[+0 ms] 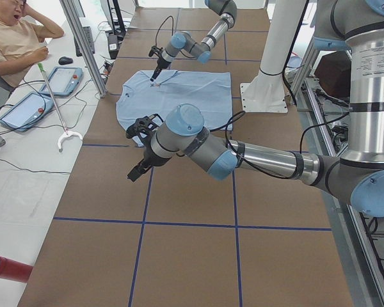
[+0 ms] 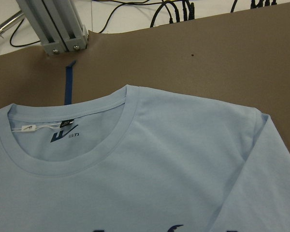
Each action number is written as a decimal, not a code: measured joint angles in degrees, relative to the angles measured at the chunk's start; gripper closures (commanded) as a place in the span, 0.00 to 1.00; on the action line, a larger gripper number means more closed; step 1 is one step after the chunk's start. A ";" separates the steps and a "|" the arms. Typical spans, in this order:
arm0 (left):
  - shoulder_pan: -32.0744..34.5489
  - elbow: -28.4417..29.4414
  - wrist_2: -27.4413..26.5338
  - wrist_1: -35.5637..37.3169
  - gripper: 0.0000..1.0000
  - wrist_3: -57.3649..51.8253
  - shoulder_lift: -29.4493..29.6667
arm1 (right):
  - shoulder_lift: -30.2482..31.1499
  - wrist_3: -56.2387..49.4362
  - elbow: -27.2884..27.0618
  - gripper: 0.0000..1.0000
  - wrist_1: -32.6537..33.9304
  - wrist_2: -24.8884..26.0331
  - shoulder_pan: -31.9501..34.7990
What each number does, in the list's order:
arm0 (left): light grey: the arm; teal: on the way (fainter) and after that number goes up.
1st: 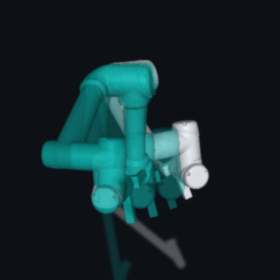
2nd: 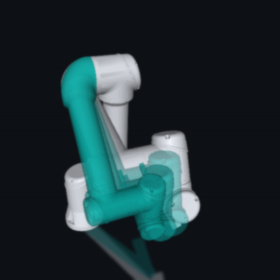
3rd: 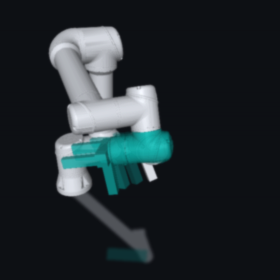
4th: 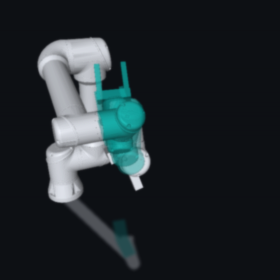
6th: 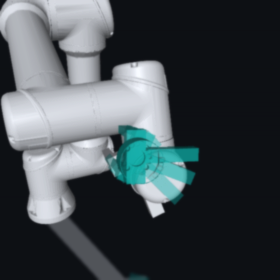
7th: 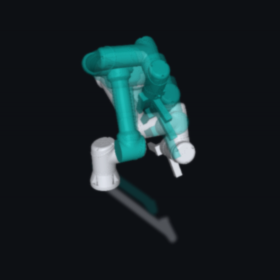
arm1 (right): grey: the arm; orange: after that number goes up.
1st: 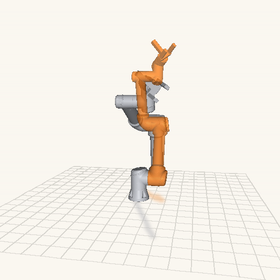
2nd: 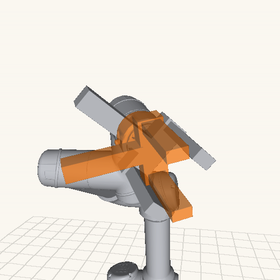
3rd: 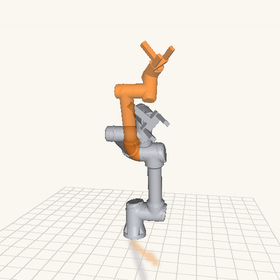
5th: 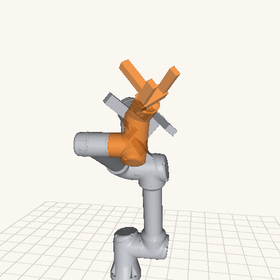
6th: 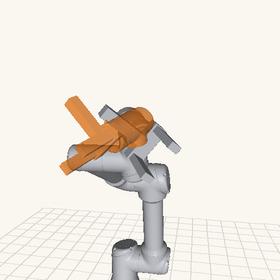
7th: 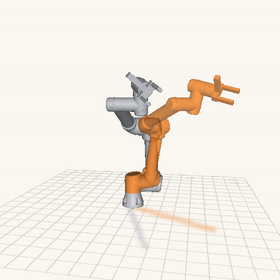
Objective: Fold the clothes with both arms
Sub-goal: 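Raise the right gripper away from the shirt, then move the left gripper toward the shirt's sleeve nearest it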
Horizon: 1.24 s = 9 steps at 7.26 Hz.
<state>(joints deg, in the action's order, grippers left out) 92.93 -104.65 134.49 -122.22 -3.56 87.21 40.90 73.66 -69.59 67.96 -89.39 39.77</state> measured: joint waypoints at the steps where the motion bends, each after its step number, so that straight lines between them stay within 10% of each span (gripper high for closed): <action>1: -2.94 0.24 -0.12 -2.51 0.00 3.54 0.96 | -0.71 -3.50 -1.14 0.00 3.73 -5.39 3.28; 4: -14.76 4.86 -5.61 -4.79 0.05 17.30 8.98 | 5.28 -22.34 -10.86 0.00 11.64 -22.29 15.95; 6: -22.13 9.56 -13.25 -7.19 0.35 31.85 14.47 | 13.06 -36.15 -15.78 0.00 11.91 -31.68 24.12; 9: -34.57 24.25 -24.60 -16.82 0.45 51.86 23.92 | 20.87 -49.20 -18.12 0.00 11.67 -39.40 32.28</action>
<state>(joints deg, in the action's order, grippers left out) 58.36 -80.41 109.89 -139.04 48.31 111.14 61.77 24.46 -87.72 79.63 -128.79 72.05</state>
